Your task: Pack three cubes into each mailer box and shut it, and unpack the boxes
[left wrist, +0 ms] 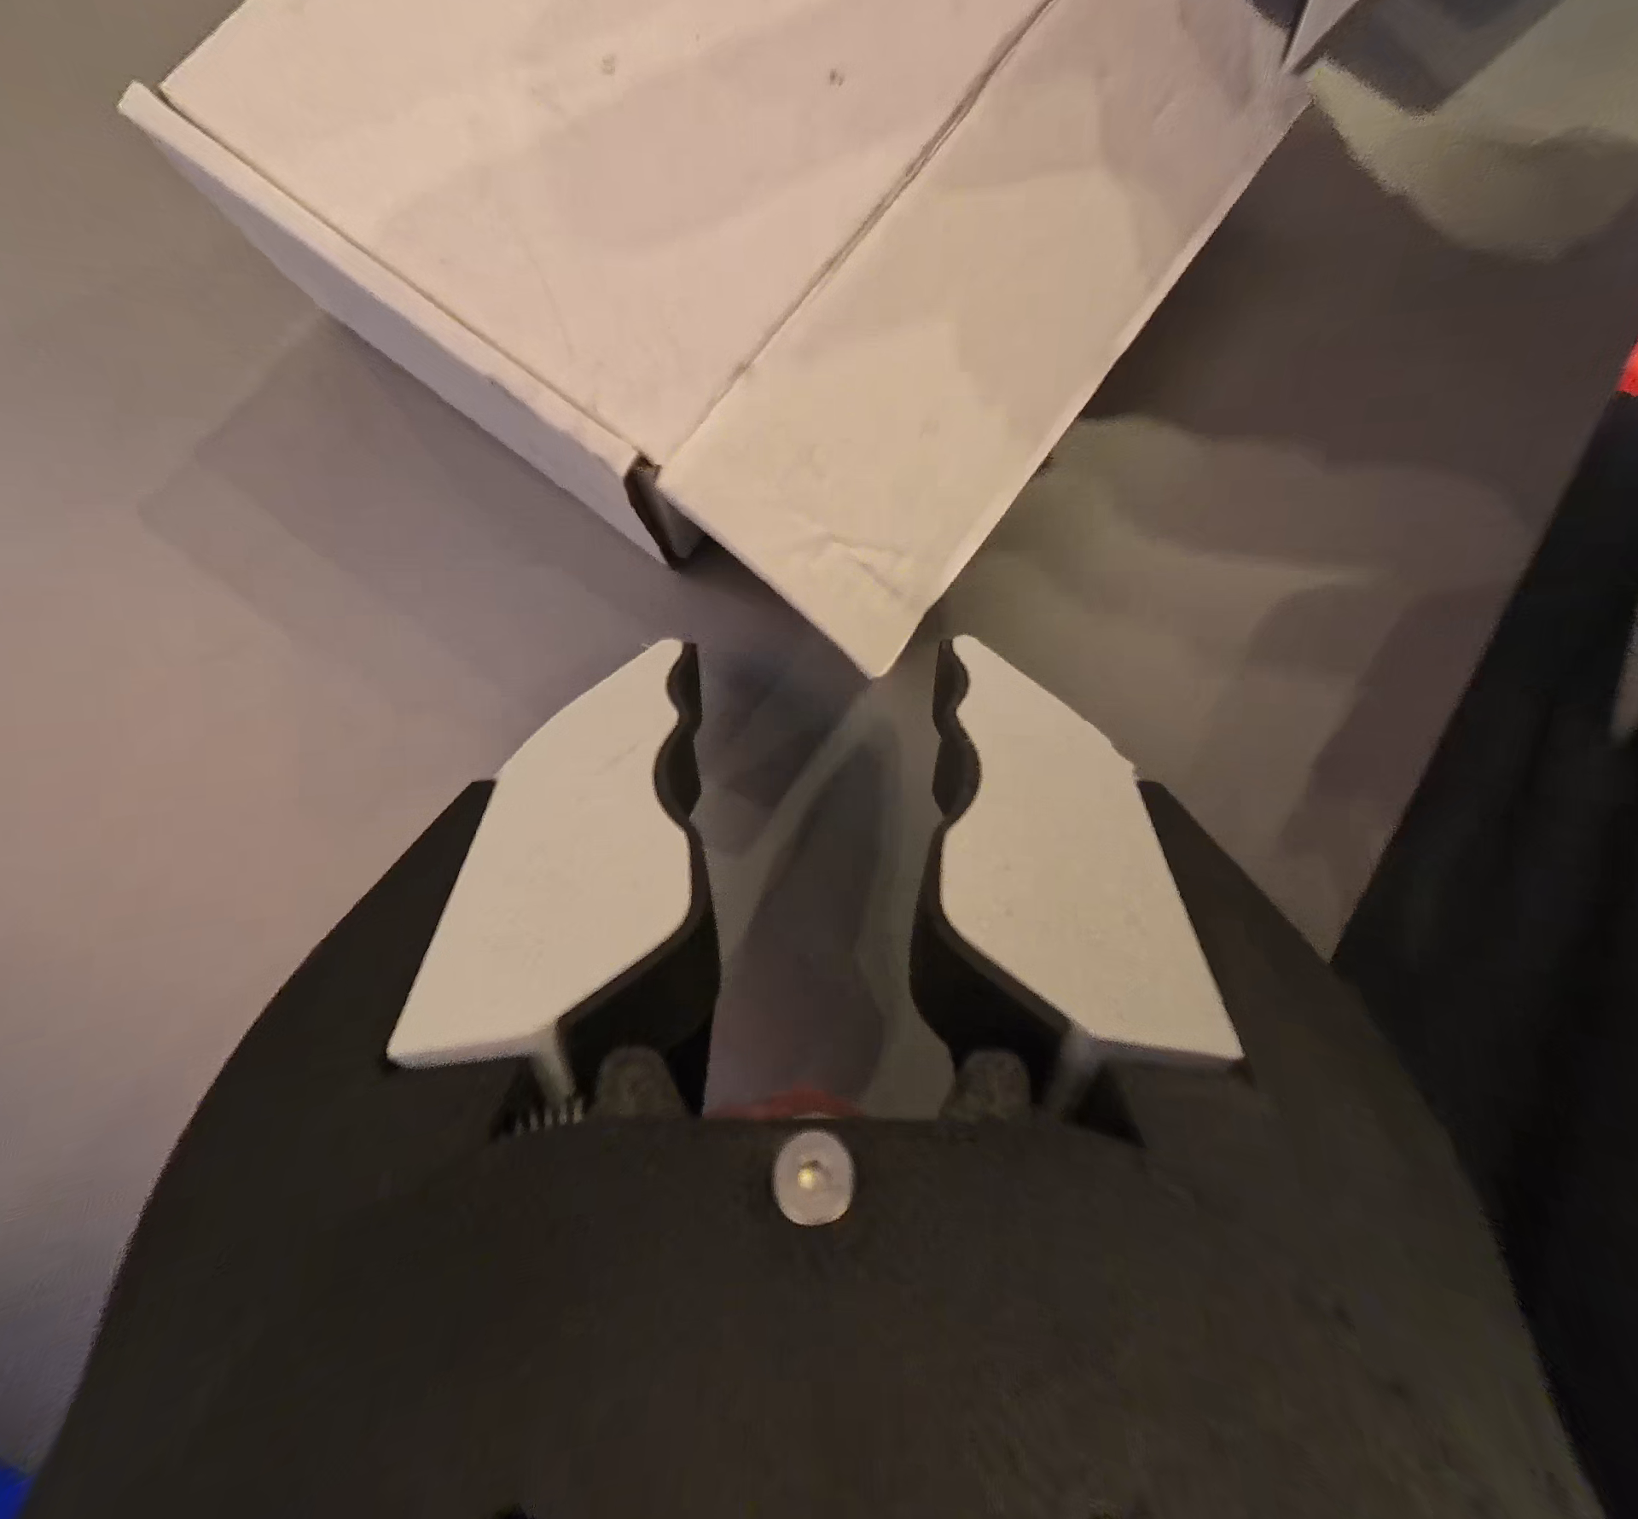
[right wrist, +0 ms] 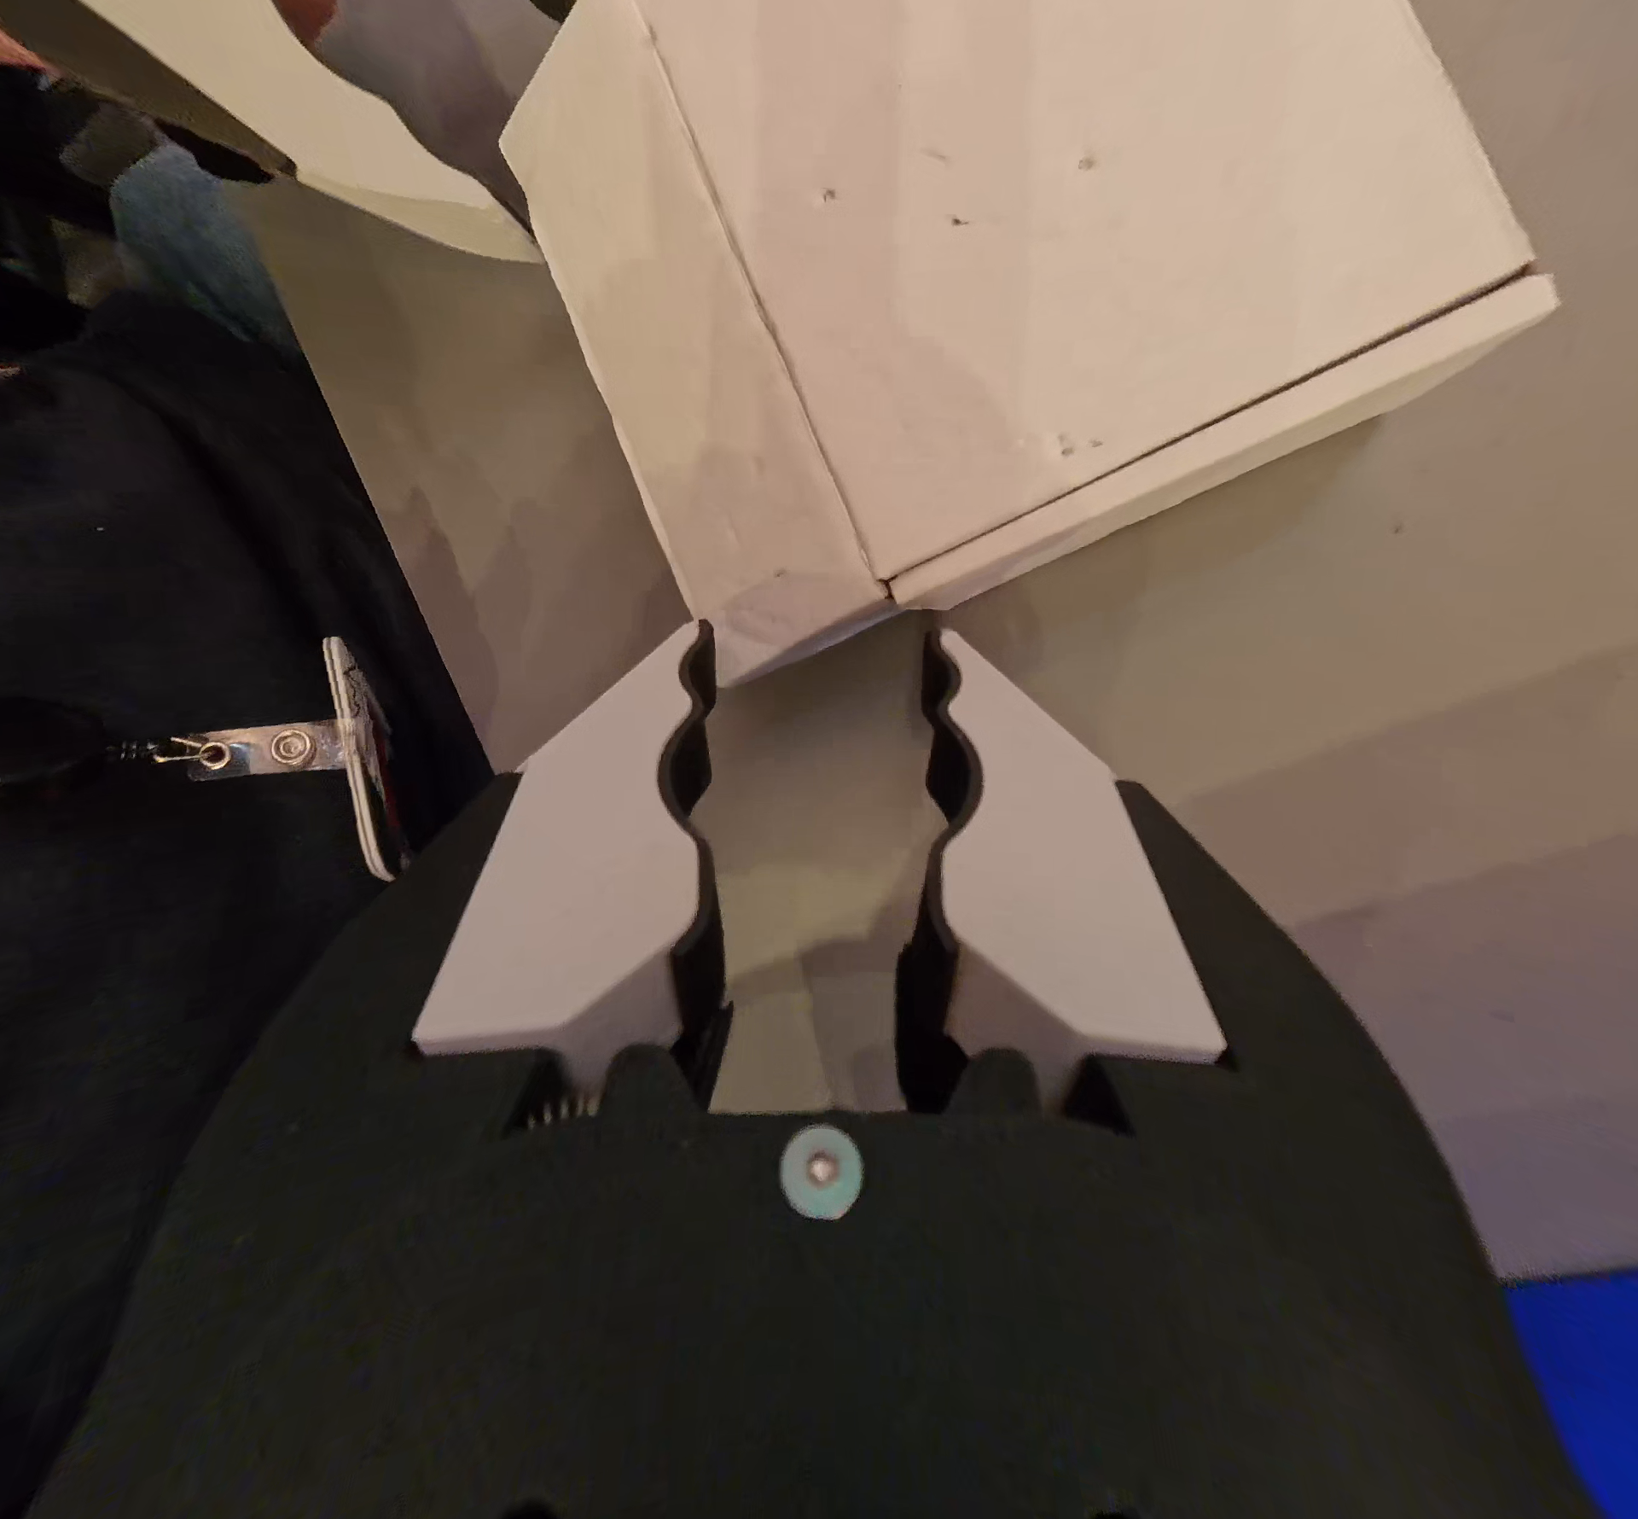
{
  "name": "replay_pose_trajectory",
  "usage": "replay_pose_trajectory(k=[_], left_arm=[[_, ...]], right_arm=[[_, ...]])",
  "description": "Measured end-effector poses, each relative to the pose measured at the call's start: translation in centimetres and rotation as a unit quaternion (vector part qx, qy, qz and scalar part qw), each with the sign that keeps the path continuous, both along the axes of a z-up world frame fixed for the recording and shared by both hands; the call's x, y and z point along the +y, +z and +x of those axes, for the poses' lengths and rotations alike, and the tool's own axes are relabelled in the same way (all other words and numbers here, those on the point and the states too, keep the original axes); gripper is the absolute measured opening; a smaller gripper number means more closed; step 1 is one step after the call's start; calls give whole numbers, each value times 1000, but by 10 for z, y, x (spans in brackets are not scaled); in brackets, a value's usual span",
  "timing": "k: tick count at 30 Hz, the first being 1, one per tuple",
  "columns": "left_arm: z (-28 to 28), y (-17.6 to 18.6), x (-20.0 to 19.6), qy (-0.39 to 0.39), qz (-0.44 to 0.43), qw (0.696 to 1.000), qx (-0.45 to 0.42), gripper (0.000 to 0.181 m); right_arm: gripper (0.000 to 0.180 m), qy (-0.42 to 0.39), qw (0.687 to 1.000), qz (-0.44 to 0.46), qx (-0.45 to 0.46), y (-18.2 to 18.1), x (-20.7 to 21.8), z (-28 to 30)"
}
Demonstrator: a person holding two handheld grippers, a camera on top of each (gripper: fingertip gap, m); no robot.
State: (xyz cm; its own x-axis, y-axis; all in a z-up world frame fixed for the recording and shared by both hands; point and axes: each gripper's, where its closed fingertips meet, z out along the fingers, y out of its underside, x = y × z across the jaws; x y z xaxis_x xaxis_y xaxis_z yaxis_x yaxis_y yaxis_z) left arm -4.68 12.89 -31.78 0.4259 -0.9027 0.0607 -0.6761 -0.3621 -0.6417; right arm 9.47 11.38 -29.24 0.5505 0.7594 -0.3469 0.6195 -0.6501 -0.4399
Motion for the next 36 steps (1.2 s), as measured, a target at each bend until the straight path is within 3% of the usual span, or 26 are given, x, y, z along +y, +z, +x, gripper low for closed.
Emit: replay_pose_trajectory(k=[8, 15, 20, 29, 36], left_arm=[[0, -10, 12, 44, 116, 991, 54, 26], [3, -11, 20, 49, 162, 983, 67, 7], [0, -12, 27, 58, 175, 980, 74, 3], [-12, -10, 37, 65, 233, 963, 121, 0], [-8, -11, 37, 62, 209, 971, 100, 0]], right_arm=[[40, -26, 998, 59, -3, 42, 28, -3], [26, -16, 997, 76, -17, 21, 63, -28], [0, -19, 997, 73, -20, 13, 67, -25], [0, -19, 997, 71, -22, 11, 68, -24], [0, -15, 997, 73, -25, 10, 67, -24]])
